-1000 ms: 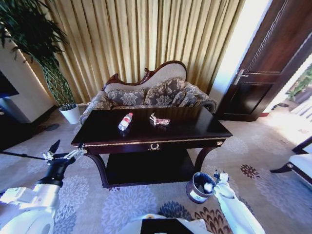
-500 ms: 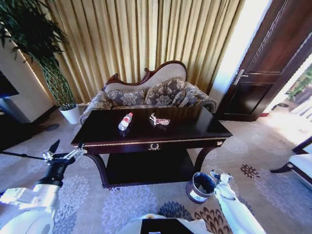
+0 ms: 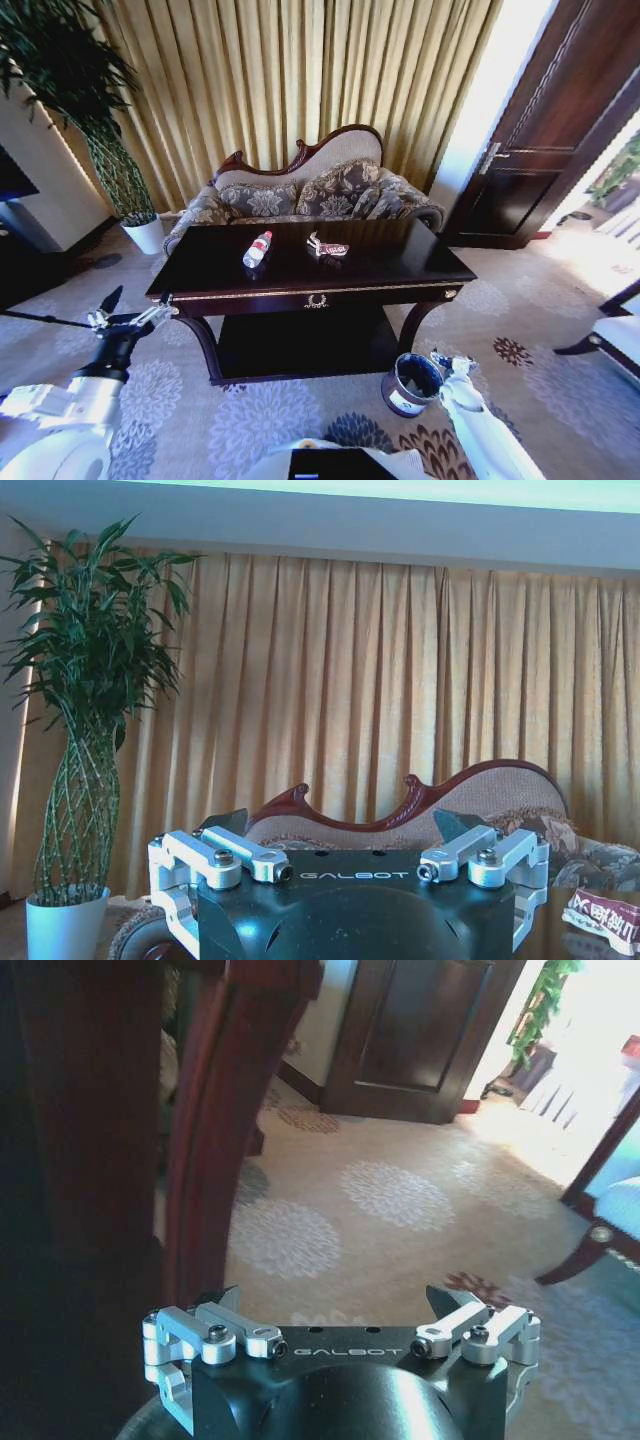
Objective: Move to the front of the table and place the trash on the table into the trash bin.
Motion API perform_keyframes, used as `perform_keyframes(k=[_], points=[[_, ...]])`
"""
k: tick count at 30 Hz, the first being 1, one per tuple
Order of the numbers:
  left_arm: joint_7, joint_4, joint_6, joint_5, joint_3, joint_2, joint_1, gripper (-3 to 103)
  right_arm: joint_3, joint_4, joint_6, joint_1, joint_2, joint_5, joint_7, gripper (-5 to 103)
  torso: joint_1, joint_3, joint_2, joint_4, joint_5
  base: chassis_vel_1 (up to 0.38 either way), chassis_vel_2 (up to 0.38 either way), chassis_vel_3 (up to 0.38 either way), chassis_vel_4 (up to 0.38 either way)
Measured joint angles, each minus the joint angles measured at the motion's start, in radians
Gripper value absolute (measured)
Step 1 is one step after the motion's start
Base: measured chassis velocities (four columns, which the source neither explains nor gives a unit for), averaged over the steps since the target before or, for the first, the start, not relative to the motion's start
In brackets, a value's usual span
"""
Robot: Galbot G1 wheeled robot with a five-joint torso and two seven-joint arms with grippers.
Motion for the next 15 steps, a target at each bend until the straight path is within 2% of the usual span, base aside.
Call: perform_keyframes(k=[4,6,7,9,12,14,15], points=[[0.0,0.002,0.001,0.0,0.0,0.001,-0.002,100,0.046,0.124,-0.034,-0.047,0.001,0.035,-0.07,100,0.0,0.0,0.0,0.0,-0.0004,0.0,0.0,0.0,0.0],[0.0,0.003,0.001,-0.002,0.0,0.001,-0.005,100,0.071,0.243,-0.024,-0.106,-0.014,0.035,-0.161,100,0.0,0.0,0.0,0.0,-0.0003,0.0,0.0,0.0,0.0],[0.0,0.003,0.001,-0.002,0.0,0.001,-0.005,100,0.071,0.243,-0.024,-0.106,-0.014,0.035,-0.161,100,0.0,0.0,0.0,0.0,-0.0003,0.0,0.0,0.0,0.0],[0.0,0.005,0.002,-0.003,0.001,0.001,-0.009,100,0.093,0.39,-0.02,-0.174,-0.031,0.045,-0.235,100,0.0,0.0,0.0,-0.0002,-0.0003,0.0,0.0,0.0,0.0],[0.0,0.008,0.003,-0.003,0.002,0.001,-0.01,100,0.1,0.502,-0.019,-0.223,-0.041,0.066,-0.258,100,0.0,0.0,0.0,-0.0002,-0.0004,0.0,0.0,0.0,0.0],[0.0,0.011,0.004,-0.004,0.002,0.002,-0.01,100,0.105,0.655,-0.026,-0.279,-0.053,0.098,-0.264,100,0.0,0.0,0.0,-0.0001,-0.0005,0.0,0.0,0.0,0.0],[0.0,0.011,0.004,-0.004,0.002,0.002,-0.01,100,0.105,0.655,-0.026,-0.279,-0.053,0.098,-0.264,100,0.0,0.0,0.0,-0.0001,-0.0005,0.0,0.0,0.0,0.0]])
